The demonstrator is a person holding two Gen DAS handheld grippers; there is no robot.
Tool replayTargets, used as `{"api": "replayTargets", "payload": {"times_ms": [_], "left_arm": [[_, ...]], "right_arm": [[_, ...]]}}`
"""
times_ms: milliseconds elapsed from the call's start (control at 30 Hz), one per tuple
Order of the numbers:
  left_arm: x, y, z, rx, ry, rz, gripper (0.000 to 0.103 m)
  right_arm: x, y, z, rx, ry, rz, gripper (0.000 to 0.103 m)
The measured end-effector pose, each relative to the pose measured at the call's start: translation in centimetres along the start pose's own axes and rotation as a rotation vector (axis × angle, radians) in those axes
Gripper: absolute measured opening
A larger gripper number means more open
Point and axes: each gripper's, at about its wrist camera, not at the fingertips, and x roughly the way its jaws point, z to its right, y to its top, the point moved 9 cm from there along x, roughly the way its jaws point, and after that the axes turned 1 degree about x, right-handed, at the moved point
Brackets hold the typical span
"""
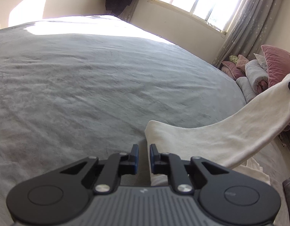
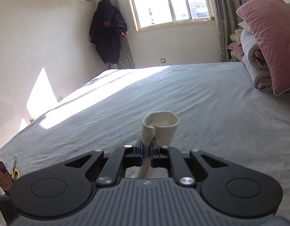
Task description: Fold clothes
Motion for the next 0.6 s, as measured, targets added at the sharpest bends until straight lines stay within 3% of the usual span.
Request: {"api": "replayTargets", "payload": {"times_ms": [200, 367, 600], "left_arm": [[-0.2, 0.3, 0.5, -0.017, -0.046, 0.028, 0.012], [0.1, -0.3, 2.5, -0.033, -0.16, 0.021, 0.012], [1.1, -2.1, 5.5, 0.091, -0.2, -0.016, 0.012]], "right_arm": [[-1.3, 2.4, -1.5, -0.056, 0.008, 0.042, 0.008], [-2.7, 3.0, -0.7, -0.071, -0.015, 0.067, 0.008], [-4.1, 1.4, 3.3, -0.051, -0.067, 0.048, 0.008]]}}
